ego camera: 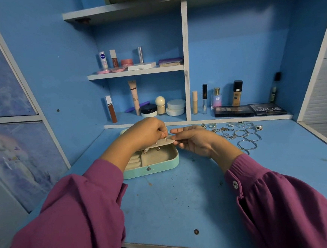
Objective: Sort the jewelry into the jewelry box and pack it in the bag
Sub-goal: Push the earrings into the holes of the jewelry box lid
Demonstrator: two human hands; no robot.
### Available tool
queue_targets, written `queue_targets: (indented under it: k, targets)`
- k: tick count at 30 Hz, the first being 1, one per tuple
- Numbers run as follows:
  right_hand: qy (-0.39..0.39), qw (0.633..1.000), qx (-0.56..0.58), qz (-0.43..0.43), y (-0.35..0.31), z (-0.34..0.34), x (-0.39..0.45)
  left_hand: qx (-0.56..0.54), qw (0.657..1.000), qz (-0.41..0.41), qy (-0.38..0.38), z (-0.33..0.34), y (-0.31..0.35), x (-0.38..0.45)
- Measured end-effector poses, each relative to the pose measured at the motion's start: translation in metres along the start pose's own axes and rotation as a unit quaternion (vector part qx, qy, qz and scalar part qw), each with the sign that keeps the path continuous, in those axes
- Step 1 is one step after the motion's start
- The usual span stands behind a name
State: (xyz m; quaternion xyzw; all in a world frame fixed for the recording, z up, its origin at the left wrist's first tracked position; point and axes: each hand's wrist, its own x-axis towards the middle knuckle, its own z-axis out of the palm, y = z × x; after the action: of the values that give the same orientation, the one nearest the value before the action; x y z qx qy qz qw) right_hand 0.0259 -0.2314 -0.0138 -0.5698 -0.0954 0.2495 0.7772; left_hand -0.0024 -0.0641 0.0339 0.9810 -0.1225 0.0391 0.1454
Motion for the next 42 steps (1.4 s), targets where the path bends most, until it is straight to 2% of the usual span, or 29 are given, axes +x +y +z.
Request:
queue_targets:
  k: [23,27,30,34,37,39,42]
  targets:
    - [0.01,1.0,-0.022,-0.009,0.001,0.0,-0.002,0.071,0.997,0.008,0.007,0.004,0.008,0.0]
    - [-0.005,0.999,-0.048,-0.024,0.0,0.0,-0.003,-0.027,1.0,0.013,0.001,-0.001,-0.001,0.0]
    - [-0.013,0.998,-0.046,-0.038,0.0,-0.001,-0.004,-0.135,0.99,0.005,0.037,-0.006,-0.016,-0.005]
    - [-0.02,0.995,-0.068,-0.067,0.001,-0.001,-0.003,-0.276,0.95,-0.046,0.136,-0.007,-0.046,-0.024]
    - [-0.018,0.993,-0.077,-0.091,0.004,0.001,-0.002,-0.365,0.906,-0.089,0.195,-0.005,-0.074,-0.04]
    - [-0.014,0.991,-0.072,-0.11,0.006,0.001,0.0,-0.399,0.884,-0.109,0.218,0.0,-0.089,-0.047]
    - [0.009,0.985,-0.09,-0.146,0.009,0.002,0.002,-0.413,0.878,-0.126,0.209,0.011,-0.105,-0.052]
